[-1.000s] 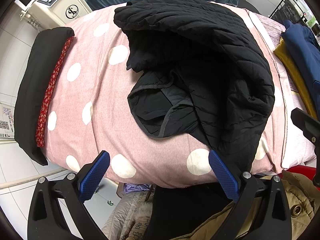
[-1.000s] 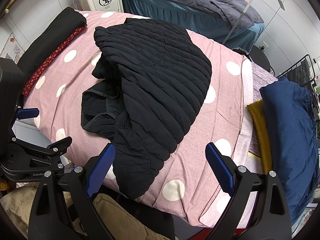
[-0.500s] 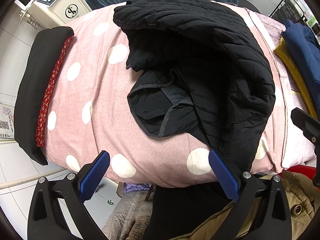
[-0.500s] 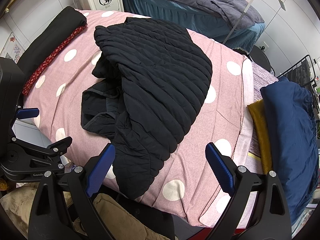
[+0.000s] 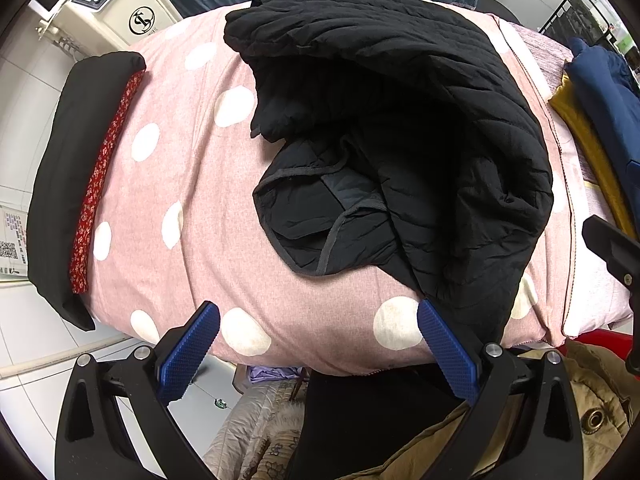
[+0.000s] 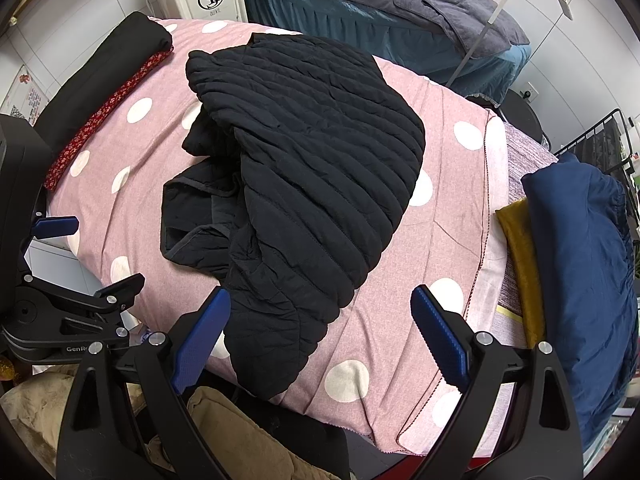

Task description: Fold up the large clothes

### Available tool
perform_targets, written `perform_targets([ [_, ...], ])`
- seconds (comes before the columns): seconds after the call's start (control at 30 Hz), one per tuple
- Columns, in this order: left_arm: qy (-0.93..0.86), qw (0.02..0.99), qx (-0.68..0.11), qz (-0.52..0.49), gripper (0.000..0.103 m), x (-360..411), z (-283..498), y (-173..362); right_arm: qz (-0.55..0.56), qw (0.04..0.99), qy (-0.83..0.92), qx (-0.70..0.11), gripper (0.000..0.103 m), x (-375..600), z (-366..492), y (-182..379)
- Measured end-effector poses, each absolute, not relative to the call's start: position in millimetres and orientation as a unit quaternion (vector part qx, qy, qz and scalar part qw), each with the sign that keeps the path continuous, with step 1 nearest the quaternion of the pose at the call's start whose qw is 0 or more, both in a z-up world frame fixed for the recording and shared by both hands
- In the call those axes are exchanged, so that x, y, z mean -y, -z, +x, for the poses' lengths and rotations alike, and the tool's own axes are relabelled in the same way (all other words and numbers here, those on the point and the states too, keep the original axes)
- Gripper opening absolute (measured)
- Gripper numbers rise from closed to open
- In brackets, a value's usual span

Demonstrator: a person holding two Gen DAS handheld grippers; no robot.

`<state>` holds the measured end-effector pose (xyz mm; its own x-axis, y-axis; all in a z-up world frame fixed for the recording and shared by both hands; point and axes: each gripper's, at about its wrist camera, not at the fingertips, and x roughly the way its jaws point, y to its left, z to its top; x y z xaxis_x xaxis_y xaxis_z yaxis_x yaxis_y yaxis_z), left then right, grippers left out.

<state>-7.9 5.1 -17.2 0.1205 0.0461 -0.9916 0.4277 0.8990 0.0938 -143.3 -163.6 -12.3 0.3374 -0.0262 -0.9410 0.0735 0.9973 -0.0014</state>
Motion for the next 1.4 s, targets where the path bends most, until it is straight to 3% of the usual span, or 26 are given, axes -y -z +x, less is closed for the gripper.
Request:
perform_targets([
  [0.43,0.125,0.709,-0.678,0.151,0.097,-13,3,30,0.017,0.826,0.015,-0.563,0.090,168,-131,9],
  [0.63,0.066,0.678,-0.730,0.056,0.097,-66,20,62,-0.061,0.841,-0.017,-0.538,0.090,147,-87,2],
  [0.83,0.088,0.680,-0.728,-0.005,0.096,-84,19,77,-0.121,0.837,-0.068,-0.530,0.090,108,-18,13],
  [1.1,0.167,0.660,-0.732,0.035,0.097,-39,23,124,-0.248,0.803,-0.068,-0.538,0.089,69,49,61],
  [1.17,0.179,0.659,-0.728,0.053,0.097,-23,28,135,-0.241,0.802,-0.067,-0.543,0.065,80,58,67],
  [1.23,0.198,0.659,-0.723,0.065,0.096,-6,33,143,-0.195,0.817,-0.061,-0.539,0.024,102,62,59],
  [1.3,0.204,0.655,-0.721,0.098,0.095,13,38,149,-0.109,0.847,-0.038,-0.518,0.018,148,62,35],
  [1.4,0.229,0.645,-0.719,0.119,0.082,37,45,149,0.004,0.867,0.031,-0.497,0.014,228,50,8],
])
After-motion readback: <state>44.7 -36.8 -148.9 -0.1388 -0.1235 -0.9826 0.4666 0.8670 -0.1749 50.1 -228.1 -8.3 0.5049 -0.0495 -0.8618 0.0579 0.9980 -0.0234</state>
